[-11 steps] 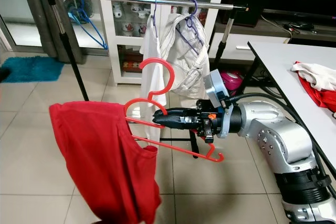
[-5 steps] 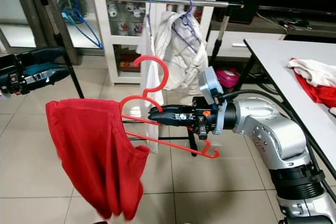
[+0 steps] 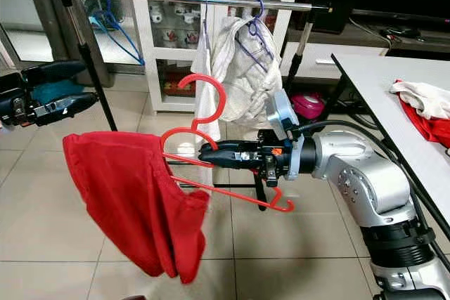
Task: Hang hanger
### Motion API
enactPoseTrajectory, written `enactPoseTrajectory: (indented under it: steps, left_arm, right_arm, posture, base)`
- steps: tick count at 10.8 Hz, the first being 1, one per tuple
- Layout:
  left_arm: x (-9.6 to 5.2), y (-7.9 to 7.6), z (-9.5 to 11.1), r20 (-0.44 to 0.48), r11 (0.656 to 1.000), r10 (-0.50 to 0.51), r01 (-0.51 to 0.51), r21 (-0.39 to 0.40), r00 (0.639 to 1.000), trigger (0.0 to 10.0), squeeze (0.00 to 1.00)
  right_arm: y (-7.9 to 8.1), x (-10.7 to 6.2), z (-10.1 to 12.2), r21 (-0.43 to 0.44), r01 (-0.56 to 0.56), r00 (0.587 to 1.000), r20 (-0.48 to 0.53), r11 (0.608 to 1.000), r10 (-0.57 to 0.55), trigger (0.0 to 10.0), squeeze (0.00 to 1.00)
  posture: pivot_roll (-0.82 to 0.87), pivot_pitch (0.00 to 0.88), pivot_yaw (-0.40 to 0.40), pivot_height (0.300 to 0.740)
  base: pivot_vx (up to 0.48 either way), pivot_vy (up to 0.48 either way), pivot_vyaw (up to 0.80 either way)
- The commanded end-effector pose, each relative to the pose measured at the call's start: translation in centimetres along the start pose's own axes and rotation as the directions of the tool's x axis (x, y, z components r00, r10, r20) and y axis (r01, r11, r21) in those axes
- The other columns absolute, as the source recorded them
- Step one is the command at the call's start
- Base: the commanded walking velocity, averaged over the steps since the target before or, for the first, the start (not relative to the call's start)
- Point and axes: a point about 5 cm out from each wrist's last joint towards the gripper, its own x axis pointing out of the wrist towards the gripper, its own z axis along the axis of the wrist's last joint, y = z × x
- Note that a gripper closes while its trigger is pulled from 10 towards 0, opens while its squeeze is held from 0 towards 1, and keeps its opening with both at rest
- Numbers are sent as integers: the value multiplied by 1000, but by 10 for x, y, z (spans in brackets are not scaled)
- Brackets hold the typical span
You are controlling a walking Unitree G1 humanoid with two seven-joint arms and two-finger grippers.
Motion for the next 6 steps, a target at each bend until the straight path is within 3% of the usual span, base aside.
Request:
enactPoseTrajectory:
  steps: [1, 2, 3, 4, 6]
  left_arm:
    - [1, 0, 1, -4, 1000, -7, 7, 1, 1000, 10000, 1000]
    - [1, 0, 1, -4, 1000, -7, 7, 1, 1000, 10000, 1000]
    - [39, -20, -10, -144, 968, -250, 244, -60, 957, 10000, 0]
    - [42, -24, -19, -207, 957, -290, 279, -80, 934, 10000, 0]
    - [35, -26, -21, -215, 959, -280, 265, -95, 936, 10000, 0]
  right_arm:
    - [1, 0, 7, -34, -5, 1000, 9, 999, 5, 10000, 0]
    - [1, 0, 7, -34, -5, 1000, 9, 999, 5, 10000, 0]
    - [4, 10, 3, -55, -25, 1000, -6, 998, 25, 10000, 0]
    - [4, 14, 2, -62, -29, 1000, -7, 998, 29, 10000, 0]
    - [4, 13, 2, -64, -33, 999, -5, 997, 32, 10000, 0]
  posture:
    - [-36, 0, -23, 740]
    - [-36, 0, -23, 740]
    - [-48, 0, 11, 740]
    - [-45, 0, 9, 740]
    - [-38, 0, 1, 740]
  base:
    - [0, 0, 0]
    - [0, 0, 0]
    - [0, 0, 0]
    - [0, 0, 0]
    - [0, 0, 0]
